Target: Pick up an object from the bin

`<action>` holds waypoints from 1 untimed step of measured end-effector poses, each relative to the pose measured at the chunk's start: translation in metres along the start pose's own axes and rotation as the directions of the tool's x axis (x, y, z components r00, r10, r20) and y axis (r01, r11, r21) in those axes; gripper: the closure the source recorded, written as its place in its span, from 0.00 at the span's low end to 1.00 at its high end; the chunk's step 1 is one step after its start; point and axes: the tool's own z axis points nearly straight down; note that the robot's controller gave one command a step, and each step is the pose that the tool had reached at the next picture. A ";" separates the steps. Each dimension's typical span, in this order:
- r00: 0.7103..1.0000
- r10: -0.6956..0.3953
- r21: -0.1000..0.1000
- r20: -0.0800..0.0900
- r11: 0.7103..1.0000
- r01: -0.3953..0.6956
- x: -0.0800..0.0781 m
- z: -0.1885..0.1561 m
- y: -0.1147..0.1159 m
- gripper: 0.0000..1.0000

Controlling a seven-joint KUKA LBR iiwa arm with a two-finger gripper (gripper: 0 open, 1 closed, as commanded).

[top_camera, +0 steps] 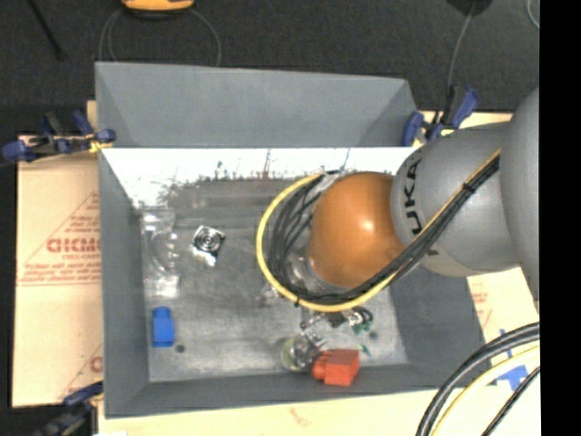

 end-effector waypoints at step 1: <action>0.983 -0.185 0.005 0.009 0.983 0.185 0.019 0.039 -0.024 0.00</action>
Offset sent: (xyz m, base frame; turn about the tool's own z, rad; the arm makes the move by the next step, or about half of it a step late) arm -0.0110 -0.0315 -0.0433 -0.1863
